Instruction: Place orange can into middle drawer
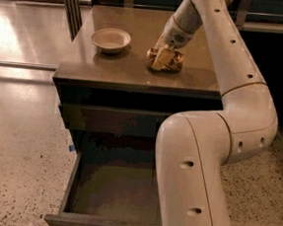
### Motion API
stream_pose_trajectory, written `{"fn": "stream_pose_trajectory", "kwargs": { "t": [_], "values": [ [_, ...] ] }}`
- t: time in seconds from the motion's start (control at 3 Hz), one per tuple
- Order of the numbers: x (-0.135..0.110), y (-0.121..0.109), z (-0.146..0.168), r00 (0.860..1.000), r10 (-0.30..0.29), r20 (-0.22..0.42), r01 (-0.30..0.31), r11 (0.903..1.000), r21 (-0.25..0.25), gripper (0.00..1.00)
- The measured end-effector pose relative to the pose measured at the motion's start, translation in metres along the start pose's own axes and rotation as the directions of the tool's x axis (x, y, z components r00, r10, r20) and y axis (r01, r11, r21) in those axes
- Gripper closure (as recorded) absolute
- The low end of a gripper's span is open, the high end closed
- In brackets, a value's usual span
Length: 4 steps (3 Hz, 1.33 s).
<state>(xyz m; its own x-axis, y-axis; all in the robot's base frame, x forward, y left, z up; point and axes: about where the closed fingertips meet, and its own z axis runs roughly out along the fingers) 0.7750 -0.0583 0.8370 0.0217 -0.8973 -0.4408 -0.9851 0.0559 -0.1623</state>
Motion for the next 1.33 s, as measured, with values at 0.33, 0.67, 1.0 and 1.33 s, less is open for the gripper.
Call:
{"fn": "stream_pose_trajectory", "kwargs": {
  "t": [0.33,0.67,1.0,1.33],
  "values": [
    [-0.021,0.005,-0.021,0.989,-0.057,0.136,0.055,0.9983,0.018,1.00],
    [-0.032,0.036,-0.073,0.955,-0.093,0.280,0.093,0.9956,0.014,1.00],
    [-0.035,0.074,-0.080,0.926,-0.086,0.368,0.113,0.9924,-0.050,1.00],
    [-0.036,0.124,-0.053,0.906,-0.024,0.422,0.117,0.9738,-0.195,1.00]
  ]
}}
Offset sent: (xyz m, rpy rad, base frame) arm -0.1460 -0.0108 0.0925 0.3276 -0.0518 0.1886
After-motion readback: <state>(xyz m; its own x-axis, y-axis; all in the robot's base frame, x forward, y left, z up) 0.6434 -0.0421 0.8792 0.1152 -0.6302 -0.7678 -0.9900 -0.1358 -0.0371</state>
